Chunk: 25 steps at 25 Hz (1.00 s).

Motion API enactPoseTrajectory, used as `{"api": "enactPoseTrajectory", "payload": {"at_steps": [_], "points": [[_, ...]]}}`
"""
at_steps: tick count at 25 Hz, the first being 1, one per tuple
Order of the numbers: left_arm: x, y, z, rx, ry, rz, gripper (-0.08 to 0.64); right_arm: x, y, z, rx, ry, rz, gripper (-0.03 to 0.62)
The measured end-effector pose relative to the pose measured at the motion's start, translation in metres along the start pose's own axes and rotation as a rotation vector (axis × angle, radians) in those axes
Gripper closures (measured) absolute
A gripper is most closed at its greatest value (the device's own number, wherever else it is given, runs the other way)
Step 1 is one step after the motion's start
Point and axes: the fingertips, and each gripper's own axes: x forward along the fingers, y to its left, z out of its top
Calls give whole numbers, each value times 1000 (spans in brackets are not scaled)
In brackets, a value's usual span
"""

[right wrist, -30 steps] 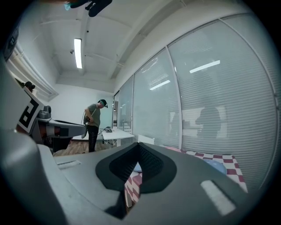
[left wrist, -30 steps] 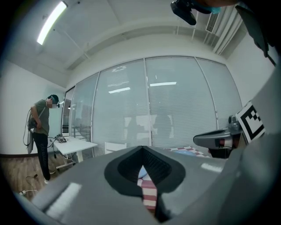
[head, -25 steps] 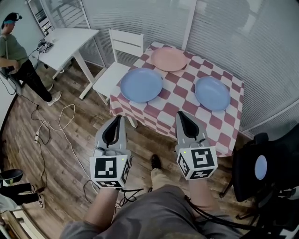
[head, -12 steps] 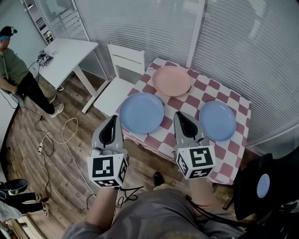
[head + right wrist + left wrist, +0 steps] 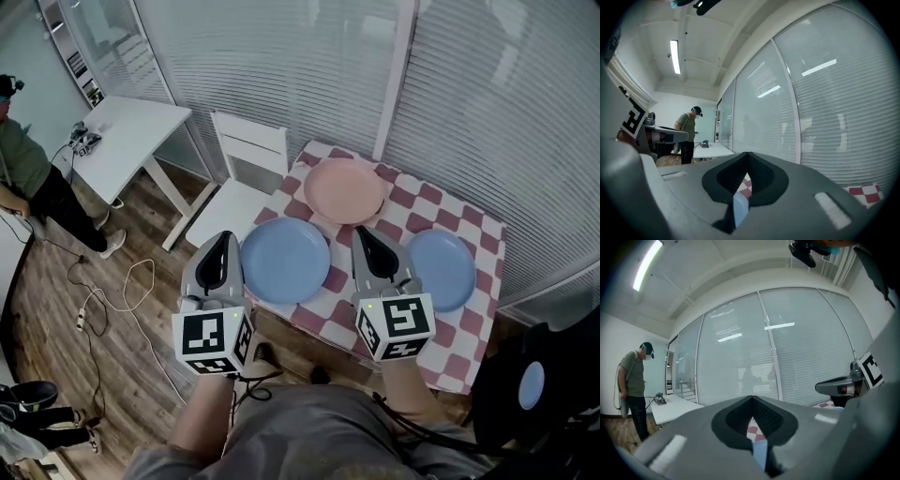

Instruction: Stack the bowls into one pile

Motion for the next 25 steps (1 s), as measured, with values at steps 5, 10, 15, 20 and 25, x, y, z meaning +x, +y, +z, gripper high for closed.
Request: {"api": "enactPoseTrajectory", "payload": {"at_steps": [5, 10, 15, 20, 25], "points": [[35, 25, -9, 8, 9, -26, 560, 23, -6, -5, 3, 5, -60, 568], [69, 49, -23, 13, 45, -99, 560, 47, -9, -20, 37, 39, -149, 568], [96, 66, -42, 8, 85, -180, 560, 61, -6, -43, 62, 99, -238, 568], [113, 67, -82, -8, 175, -267, 560, 53, -1, -82, 105, 201, -322, 566], [121, 68, -125, -14, 254, -304, 540, 48, 9, -137, 171, 299, -357, 547]]}}
